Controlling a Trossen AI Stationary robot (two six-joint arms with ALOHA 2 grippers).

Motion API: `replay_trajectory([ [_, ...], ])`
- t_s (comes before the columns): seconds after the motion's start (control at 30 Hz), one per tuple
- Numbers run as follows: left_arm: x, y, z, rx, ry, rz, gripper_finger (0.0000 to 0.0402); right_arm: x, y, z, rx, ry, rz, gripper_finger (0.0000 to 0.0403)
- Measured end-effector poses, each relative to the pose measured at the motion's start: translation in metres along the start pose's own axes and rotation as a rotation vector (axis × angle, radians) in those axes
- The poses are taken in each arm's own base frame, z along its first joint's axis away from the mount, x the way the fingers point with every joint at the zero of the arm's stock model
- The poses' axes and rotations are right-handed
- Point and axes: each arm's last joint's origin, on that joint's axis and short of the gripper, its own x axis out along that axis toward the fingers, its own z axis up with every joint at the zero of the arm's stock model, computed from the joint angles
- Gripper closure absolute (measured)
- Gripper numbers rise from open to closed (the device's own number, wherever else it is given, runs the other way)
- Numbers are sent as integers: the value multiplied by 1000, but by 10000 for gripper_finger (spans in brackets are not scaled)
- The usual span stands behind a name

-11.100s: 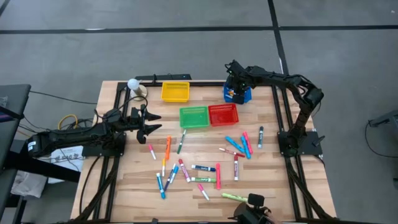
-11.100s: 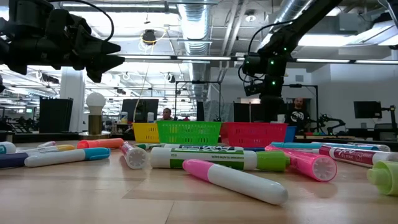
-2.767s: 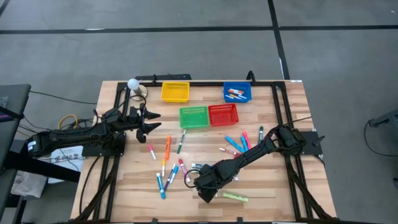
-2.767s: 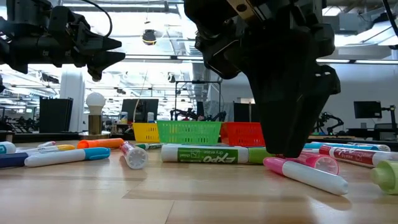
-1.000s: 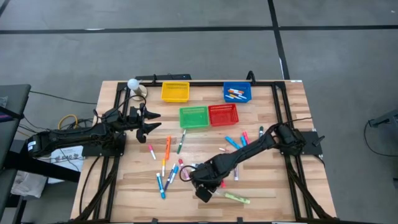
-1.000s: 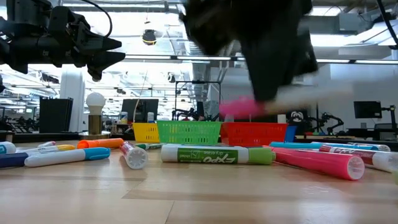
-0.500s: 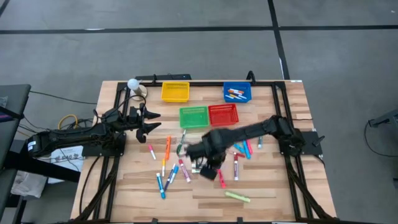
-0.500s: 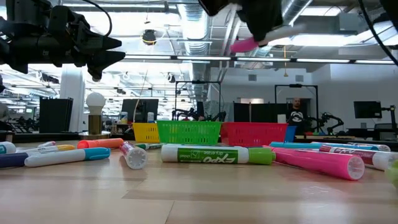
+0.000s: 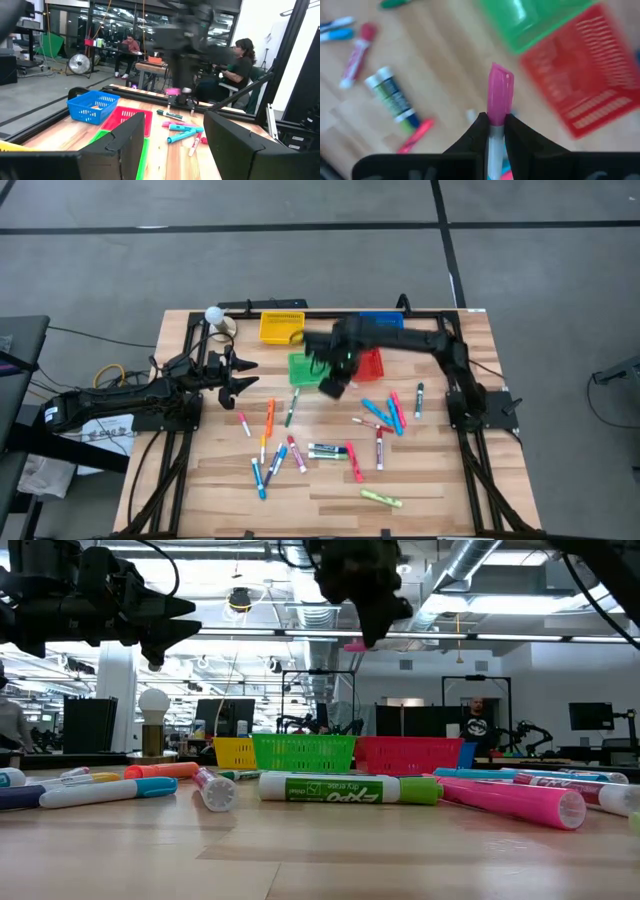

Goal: Pick & Place Markers
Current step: Put the right small pink highlighter pen into the blue bin

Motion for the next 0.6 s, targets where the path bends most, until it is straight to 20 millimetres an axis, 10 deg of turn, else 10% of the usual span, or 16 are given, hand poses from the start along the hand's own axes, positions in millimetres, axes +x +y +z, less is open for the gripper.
replay_trajectory([
  [0.6,0,0,1,2,-8,-1,198,-17,-193,22,-5,-22,-147,368],
])
